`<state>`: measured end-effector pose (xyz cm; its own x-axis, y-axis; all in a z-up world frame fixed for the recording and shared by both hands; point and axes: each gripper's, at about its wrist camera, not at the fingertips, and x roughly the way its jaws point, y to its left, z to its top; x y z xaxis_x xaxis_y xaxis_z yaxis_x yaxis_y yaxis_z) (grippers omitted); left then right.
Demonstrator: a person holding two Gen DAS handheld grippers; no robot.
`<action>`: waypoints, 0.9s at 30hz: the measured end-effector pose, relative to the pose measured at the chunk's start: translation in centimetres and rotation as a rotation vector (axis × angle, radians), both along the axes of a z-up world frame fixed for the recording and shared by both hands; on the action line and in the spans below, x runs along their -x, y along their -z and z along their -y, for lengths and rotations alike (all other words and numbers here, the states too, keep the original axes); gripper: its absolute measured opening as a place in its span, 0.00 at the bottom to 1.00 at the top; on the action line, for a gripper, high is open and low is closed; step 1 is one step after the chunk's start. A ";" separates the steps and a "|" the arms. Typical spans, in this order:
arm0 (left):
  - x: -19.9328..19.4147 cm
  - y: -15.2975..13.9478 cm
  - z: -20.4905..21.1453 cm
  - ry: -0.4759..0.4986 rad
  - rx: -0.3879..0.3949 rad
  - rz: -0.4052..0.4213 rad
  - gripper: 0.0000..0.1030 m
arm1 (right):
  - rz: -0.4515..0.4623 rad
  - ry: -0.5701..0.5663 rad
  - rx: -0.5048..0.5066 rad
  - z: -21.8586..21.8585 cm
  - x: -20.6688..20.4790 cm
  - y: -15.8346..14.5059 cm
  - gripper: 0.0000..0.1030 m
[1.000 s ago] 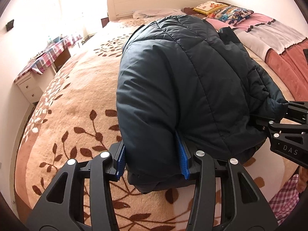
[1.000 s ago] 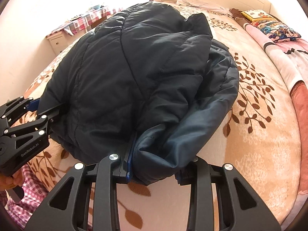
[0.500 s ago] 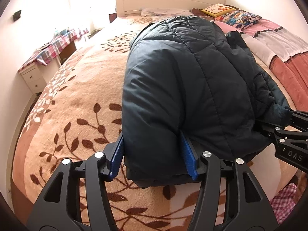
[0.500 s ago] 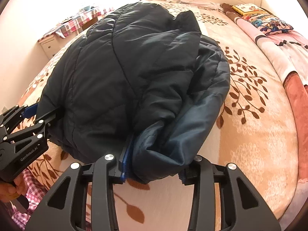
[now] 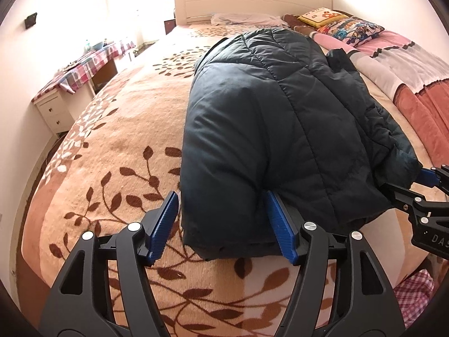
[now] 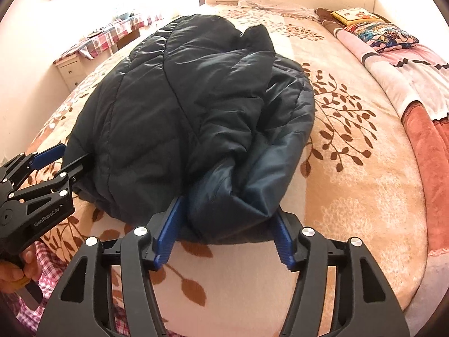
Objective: Fold large clothes
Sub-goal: 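Open both grippers and withdraw them from the folded jacket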
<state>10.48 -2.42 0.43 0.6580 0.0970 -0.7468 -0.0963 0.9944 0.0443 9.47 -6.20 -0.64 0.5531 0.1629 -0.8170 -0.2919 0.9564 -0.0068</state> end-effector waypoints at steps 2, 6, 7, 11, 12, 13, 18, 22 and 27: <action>0.5 -0.3 -0.1 -0.001 0.003 0.006 0.63 | 0.005 0.003 -0.006 0.3 0.4 -0.2 0.59; 1.5 -1.1 -0.1 -0.007 0.008 0.021 0.67 | 0.033 0.011 -0.026 0.8 1.5 -1.0 0.65; 1.8 -1.2 -0.1 -0.008 0.010 0.024 0.67 | 0.039 0.008 -0.033 0.9 1.9 -1.3 0.65; 3.1 -1.8 -0.3 -0.012 0.024 0.026 0.67 | 0.060 -0.007 -0.050 0.7 3.4 -2.2 0.66; 3.3 -1.8 -0.4 -0.014 0.028 0.025 0.67 | 0.063 -0.010 -0.054 0.6 3.8 -2.4 0.66; 3.7 -1.9 -0.4 -0.017 0.035 0.024 0.67 | 0.066 -0.012 -0.058 0.5 4.2 -2.5 0.66; 5.4 -2.1 -0.5 -0.021 0.047 0.020 0.67 | 0.056 -0.010 -0.076 0.4 6.0 -2.4 0.66; 6.8 -2.1 -0.1 -0.017 0.036 0.011 0.67 | 0.041 -0.004 -0.091 0.4 7.3 -1.9 0.66; 8.4 -1.7 0.4 -0.016 0.032 -0.001 0.67 | 0.023 0.004 -0.112 0.6 8.7 -1.2 0.66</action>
